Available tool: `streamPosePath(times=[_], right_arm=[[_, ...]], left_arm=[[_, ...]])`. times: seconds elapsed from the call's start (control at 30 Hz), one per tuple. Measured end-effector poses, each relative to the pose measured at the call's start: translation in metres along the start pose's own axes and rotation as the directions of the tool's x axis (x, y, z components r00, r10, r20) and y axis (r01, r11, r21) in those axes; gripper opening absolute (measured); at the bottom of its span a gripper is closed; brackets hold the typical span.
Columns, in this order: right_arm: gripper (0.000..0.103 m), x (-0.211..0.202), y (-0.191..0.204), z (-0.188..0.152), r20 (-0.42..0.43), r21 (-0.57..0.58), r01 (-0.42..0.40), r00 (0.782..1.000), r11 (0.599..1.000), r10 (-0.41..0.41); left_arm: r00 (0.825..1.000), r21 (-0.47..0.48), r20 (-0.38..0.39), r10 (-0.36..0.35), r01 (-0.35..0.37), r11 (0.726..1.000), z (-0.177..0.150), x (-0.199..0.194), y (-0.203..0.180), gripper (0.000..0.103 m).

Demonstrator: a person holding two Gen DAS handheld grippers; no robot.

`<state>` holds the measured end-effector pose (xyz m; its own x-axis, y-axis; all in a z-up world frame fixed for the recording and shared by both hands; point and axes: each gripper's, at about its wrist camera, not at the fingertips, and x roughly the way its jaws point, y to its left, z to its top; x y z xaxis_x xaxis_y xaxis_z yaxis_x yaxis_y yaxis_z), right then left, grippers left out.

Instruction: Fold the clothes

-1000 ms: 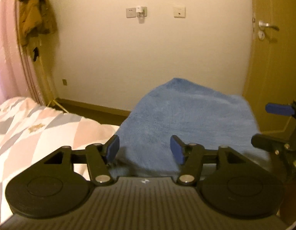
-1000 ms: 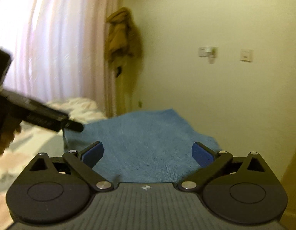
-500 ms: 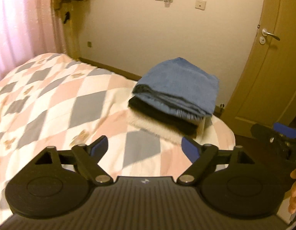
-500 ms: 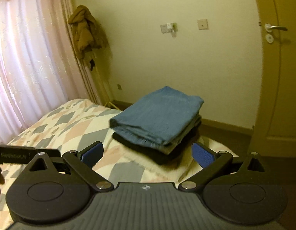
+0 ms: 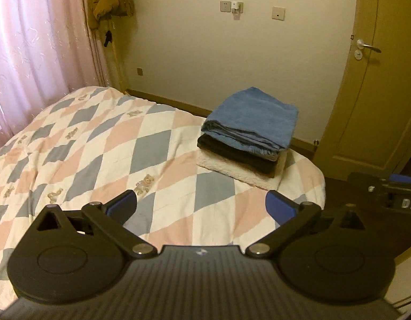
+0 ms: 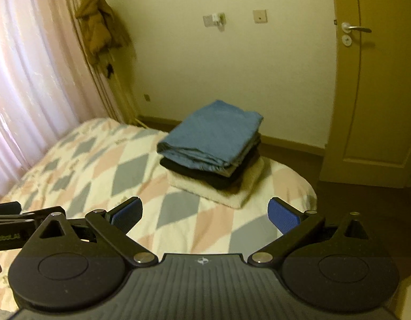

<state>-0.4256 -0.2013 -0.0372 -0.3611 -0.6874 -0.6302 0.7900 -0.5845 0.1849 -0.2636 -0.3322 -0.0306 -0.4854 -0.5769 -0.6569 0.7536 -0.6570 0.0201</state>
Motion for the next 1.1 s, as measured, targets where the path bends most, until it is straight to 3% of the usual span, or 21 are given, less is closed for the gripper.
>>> streamPosePath(times=[0.17, 0.37, 0.57, 0.83, 1.1], right_arm=[[0.103, 0.003, 0.019, -0.002, -0.019, -0.046, 0.07, 0.997, 0.996, -0.071], [0.103, -0.005, 0.038, -0.004, 0.028, -0.108, 0.147, 0.989, 0.983, -0.145], [0.103, -0.012, 0.054, -0.01, 0.103, -0.181, 0.235, 0.97, 0.955, -0.22], [0.103, -0.018, 0.038, -0.014, -0.012, -0.058, 0.132, 0.991, 0.99, -0.133], [0.103, -0.018, 0.021, -0.019, -0.071, 0.009, 0.128, 0.989, 0.992, -0.127]], left_arm=[[0.998, 0.042, 0.031, 0.063, -0.064, 0.997, -0.002, -0.004, 0.0, 0.102], [0.982, 0.078, 0.107, 0.157, -0.165, 0.983, 0.003, -0.021, 0.0, 0.102], [0.988, 0.062, 0.101, 0.121, -0.128, 0.99, 0.001, -0.03, 0.002, 0.102], [0.999, 0.023, 0.011, 0.05, -0.05, 0.998, -0.012, -0.028, 0.008, 0.102], [0.997, 0.023, -0.063, 0.035, -0.033, 0.999, -0.031, -0.017, 0.0, 0.102]])
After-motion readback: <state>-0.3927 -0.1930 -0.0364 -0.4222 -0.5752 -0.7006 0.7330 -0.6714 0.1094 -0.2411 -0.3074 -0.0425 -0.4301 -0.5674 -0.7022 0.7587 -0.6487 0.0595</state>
